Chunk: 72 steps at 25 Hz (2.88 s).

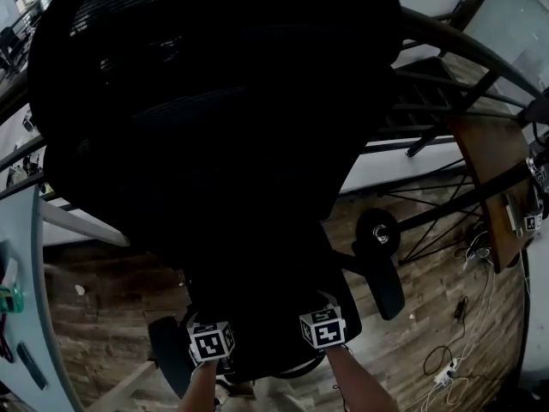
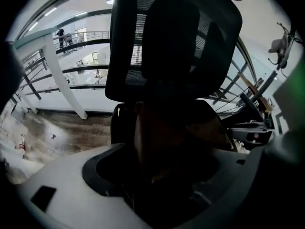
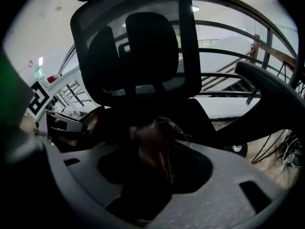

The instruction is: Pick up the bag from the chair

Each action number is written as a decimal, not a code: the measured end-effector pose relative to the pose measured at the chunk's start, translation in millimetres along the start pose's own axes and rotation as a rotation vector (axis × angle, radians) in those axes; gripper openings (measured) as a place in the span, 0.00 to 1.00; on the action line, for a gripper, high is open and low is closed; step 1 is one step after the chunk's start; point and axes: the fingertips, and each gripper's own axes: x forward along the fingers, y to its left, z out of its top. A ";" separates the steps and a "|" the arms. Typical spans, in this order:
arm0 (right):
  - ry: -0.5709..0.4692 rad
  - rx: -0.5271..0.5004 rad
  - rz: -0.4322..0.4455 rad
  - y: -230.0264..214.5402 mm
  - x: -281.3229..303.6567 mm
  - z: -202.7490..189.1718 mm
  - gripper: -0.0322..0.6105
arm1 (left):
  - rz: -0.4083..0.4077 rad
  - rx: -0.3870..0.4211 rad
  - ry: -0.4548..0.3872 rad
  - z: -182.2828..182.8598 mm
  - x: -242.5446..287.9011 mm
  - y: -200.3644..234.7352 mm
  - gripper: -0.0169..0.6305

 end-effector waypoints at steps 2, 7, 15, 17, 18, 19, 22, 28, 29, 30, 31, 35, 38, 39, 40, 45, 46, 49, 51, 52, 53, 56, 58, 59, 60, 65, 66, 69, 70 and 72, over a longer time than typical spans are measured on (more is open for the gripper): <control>0.038 -0.020 -0.013 -4.8 9.4 -5.1 0.32 | -0.002 -0.005 0.024 -5.0 5.7 1.2 0.53; 0.102 -0.061 -0.025 -15.2 29.1 -22.5 0.33 | -0.035 -0.012 0.053 -11.4 14.8 -1.7 0.47; 0.131 -0.108 -0.004 -11.7 29.5 -29.3 0.16 | 0.003 0.034 0.033 -8.8 7.9 -1.6 0.22; 0.118 -0.116 0.000 -8.5 24.0 -25.3 0.11 | 0.003 0.044 0.012 -7.3 3.7 -4.5 0.13; 0.108 -0.116 0.000 -6.2 21.2 -22.8 0.10 | 0.004 0.049 0.007 -7.0 0.7 -5.3 0.10; 0.102 -0.113 -0.003 -4.1 17.9 -21.4 0.09 | 0.005 0.053 0.003 -7.3 -2.5 -6.0 0.08; 0.095 -0.099 -0.015 -0.3 4.7 -22.7 0.08 | -0.005 0.046 -0.005 -11.7 -12.7 -10.4 0.06; 0.029 -0.028 -0.028 14.2 -36.9 -22.9 0.08 | -0.057 0.052 -0.055 -10.0 -43.1 -25.7 0.05; 0.014 -0.015 -0.038 15.6 -44.3 -25.3 0.08 | -0.069 0.056 -0.064 -10.1 -49.0 -28.7 0.05; 0.000 -0.003 -0.046 17.1 -52.4 -27.5 0.08 | -0.082 0.062 -0.073 -10.7 -55.0 -31.3 0.05; -0.015 0.010 -0.053 18.6 -60.8 -29.2 0.08 | -0.094 0.067 -0.083 -11.4 -61.0 -33.2 0.05; -0.065 0.018 -0.085 27.2 -95.5 -30.0 0.08 | -0.145 0.079 -0.114 -14.2 -85.1 -38.9 0.05; -0.094 0.016 -0.111 34.5 -122.0 -28.8 0.08 | -0.182 0.090 -0.142 -14.6 -106.1 -44.0 0.05; -0.106 0.018 -0.117 35.5 -130.9 -27.7 0.08 | -0.194 0.089 -0.153 -13.7 -113.9 -46.6 0.05; -0.119 0.020 -0.123 36.1 -139.9 -26.1 0.08 | -0.205 0.087 -0.165 -12.7 -121.9 -49.7 0.05; -0.173 0.028 -0.160 43.9 -181.0 -23.5 0.08 | -0.247 0.101 -0.214 -13.5 -160.1 -61.7 0.05; -0.182 0.031 -0.167 47.1 -188.6 -23.9 0.08 | -0.254 0.103 -0.222 -14.5 -167.7 -62.4 0.05; -0.212 0.039 -0.189 57.2 -211.5 -25.3 0.08 | -0.277 0.116 -0.245 -16.8 -190.1 -64.2 0.05; -0.231 0.042 -0.201 64.8 -228.4 -26.3 0.08 | -0.293 0.131 -0.259 -18.6 -205.2 -66.2 0.05; -0.241 0.043 -0.206 69.1 -237.5 -27.0 0.08 | -0.301 0.140 -0.266 -19.9 -213.1 -67.3 0.05; -0.251 0.044 -0.212 73.5 -246.7 -28.0 0.07 | -0.309 0.149 -0.272 -21.3 -221.3 -68.3 0.05; -0.276 0.045 -0.233 86.0 -273.7 -32.6 0.08 | -0.334 0.171 -0.290 -27.2 -245.4 -71.3 0.05; -0.294 0.045 -0.246 92.9 -290.0 -36.1 0.08 | -0.351 0.183 -0.301 -31.7 -260.0 -73.8 0.04; -0.304 0.045 -0.251 96.2 -297.5 -38.0 0.08 | -0.359 0.189 -0.307 -34.2 -267.0 -74.9 0.04; -0.312 0.044 -0.256 99.6 -304.9 -40.1 0.08 | -0.367 0.193 -0.312 -37.1 -273.9 -75.9 0.05; -0.350 0.038 -0.274 117.8 -338.7 -50.2 0.08 | -0.400 0.199 -0.337 -51.6 -308.3 -77.7 0.04; -0.356 0.039 -0.278 121.1 -345.4 -53.2 0.08 | -0.406 0.201 -0.342 -55.2 -315.2 -78.6 0.04; -0.376 0.043 -0.287 132.3 -365.7 -62.6 0.08 | -0.420 0.210 -0.355 -67.4 -334.8 -79.7 0.04; -0.384 0.042 -0.288 136.6 -372.6 -65.4 0.08 | -0.423 0.211 -0.359 -71.5 -341.4 -79.3 0.04; -0.402 0.037 -0.289 145.8 -385.8 -69.6 0.08 | -0.429 0.209 -0.370 -79.1 -355.5 -77.4 0.04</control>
